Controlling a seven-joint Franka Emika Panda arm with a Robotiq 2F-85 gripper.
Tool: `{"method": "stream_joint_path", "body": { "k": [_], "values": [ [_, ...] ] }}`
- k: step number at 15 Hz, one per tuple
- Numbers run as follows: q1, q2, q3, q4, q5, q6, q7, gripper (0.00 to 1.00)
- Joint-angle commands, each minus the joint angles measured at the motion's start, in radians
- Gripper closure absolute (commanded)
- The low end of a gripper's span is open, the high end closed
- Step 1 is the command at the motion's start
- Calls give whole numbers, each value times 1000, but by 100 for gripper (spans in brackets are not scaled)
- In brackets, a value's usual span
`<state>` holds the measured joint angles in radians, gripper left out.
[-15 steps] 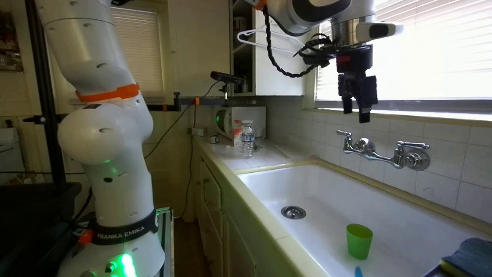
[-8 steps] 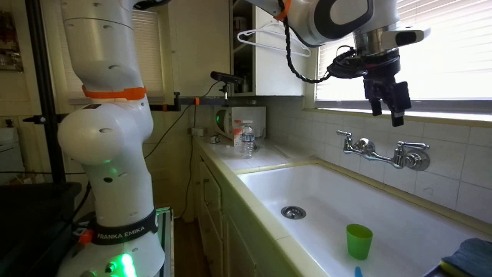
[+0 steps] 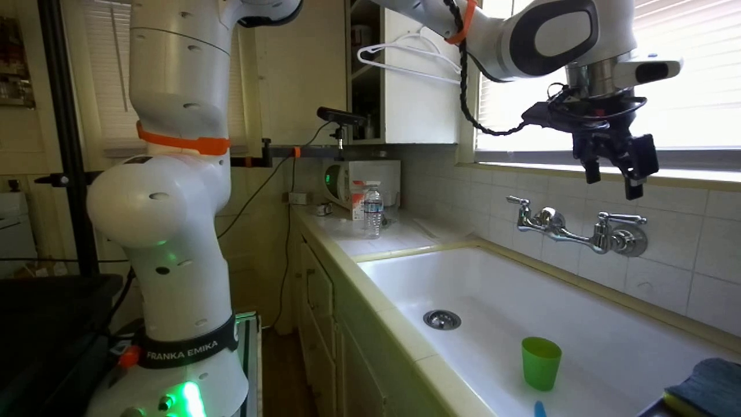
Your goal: Open then close the water to the kitchen faucet
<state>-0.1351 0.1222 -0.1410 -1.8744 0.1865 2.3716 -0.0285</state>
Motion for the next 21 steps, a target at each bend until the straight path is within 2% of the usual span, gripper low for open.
{"method": "stream_joint_path", "body": {
  "k": [1, 5, 6, 7, 11, 12, 13, 16, 21],
  "values": [
    [-21, 79, 14, 96, 47, -1, -59, 0],
    [-36, 153, 24, 175, 55, -12, -82, 0],
    [-35, 165, 20, 192, 40, -37, -52, 0],
    [-29, 114, 21, 133, 26, -5, -51, 0],
    [-34, 154, 23, 169, 25, -6, -50, 0],
    [-35, 172, 20, 184, 40, 43, -22, 0],
    [-38, 184, 20, 201, 43, 46, -13, 0],
    [-61, 234, 37, 267, 77, 27, -57, 0],
    [-80, 315, 60, 360, 61, 8, -95, 0]
  ]
}}
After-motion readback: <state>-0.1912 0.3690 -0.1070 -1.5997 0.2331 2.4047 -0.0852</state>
